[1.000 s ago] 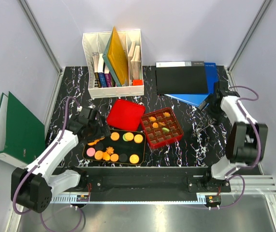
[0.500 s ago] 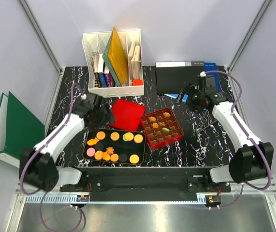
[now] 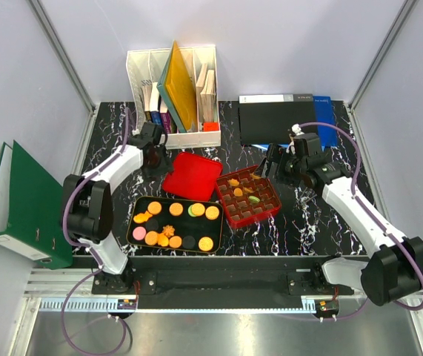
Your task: Pack the cookies
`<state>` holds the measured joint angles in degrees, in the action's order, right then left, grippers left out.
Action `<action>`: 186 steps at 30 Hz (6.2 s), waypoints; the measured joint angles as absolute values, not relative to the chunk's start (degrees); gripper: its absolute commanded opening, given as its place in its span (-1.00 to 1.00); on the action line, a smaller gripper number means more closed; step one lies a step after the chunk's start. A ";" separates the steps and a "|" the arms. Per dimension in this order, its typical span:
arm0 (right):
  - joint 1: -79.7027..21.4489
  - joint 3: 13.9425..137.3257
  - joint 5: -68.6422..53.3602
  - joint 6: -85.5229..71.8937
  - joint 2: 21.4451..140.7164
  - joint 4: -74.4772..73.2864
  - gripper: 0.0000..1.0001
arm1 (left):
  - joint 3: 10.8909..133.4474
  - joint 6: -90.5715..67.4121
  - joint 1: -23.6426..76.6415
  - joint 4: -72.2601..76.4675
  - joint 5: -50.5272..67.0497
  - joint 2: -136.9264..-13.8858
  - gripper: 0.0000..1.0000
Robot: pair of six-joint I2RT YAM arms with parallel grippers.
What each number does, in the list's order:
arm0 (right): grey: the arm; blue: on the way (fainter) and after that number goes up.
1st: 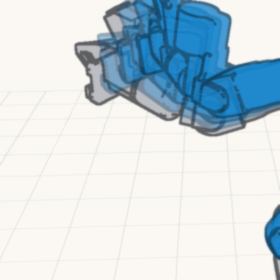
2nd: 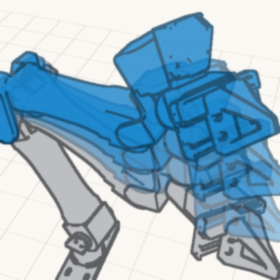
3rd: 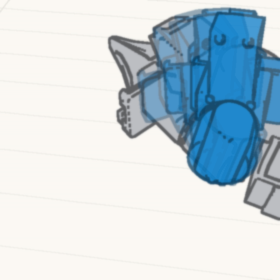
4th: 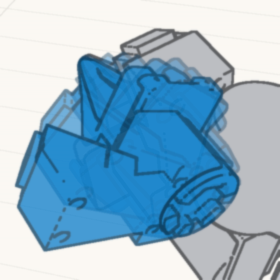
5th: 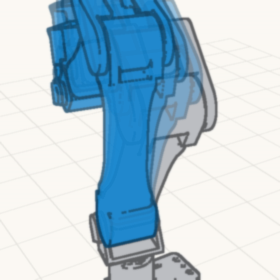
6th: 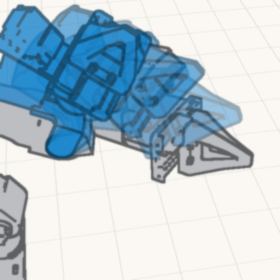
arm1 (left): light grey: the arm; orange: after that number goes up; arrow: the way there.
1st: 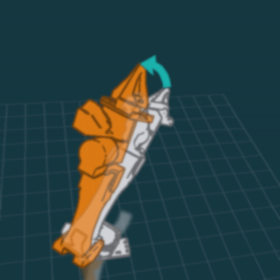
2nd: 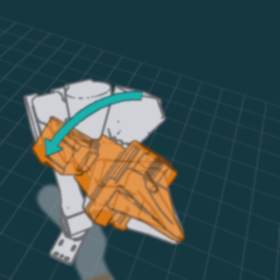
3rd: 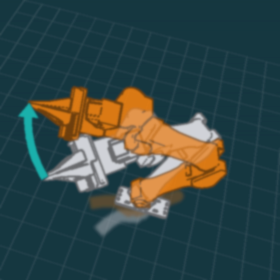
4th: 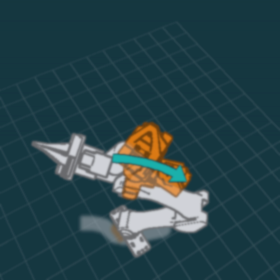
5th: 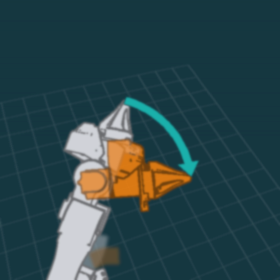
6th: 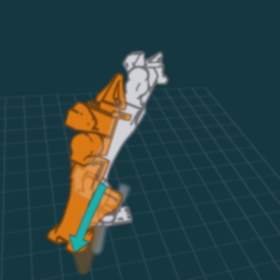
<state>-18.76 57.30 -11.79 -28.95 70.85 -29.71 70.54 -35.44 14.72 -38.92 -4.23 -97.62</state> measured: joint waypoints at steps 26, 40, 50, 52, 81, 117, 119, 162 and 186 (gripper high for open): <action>-18.76 54.13 -13.26 -29.19 70.04 -27.66 0.88 | 68.84 -28.36 11.84 -32.51 -1.89 -106.48 -0.35; -18.76 52.90 -13.21 -29.21 70.02 -27.70 0.88 | 66.92 -25.52 12.12 -31.53 -2.33 -105.03 -1.00; -18.76 54.13 -13.74 -29.12 69.76 -30.11 0.99 | 62.19 -27.49 12.47 -35.29 -0.93 -91.85 -1.00; -18.76 55.53 -14.39 -29.08 69.76 -30.92 1.00 | 62.22 -27.83 12.56 -35.57 0.10 -87.92 -1.00; -18.74 54.85 -34.17 -43.72 61.12 -13.19 0.93 | 62.17 -30.76 22.46 -38.02 11.64 -65.21 -1.00; -25.78 58.92 -38.48 -41.69 78.83 -5.06 -0.78 | 56.47 -32.88 26.41 -38.20 13.69 -59.51 -0.63; -25.78 58.92 -38.50 -41.15 78.41 -5.02 -0.82 | 56.55 -32.91 26.46 -38.33 13.67 -59.64 -0.38; -66.48 37.28 72.03 72.44 74.91 36.73 -1.00 | 62.41 -52.14 18.63 -26.65 20.18 -69.54 0.93; -74.89 31.07 74.08 78.85 73.28 42.24 -1.00 | 61.21 -64.97 24.93 6.13 40.97 -82.74 0.98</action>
<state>-74.89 31.07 74.08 78.85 73.28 42.24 61.21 -64.97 24.93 6.13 40.97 -82.74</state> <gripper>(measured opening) 0.177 0.985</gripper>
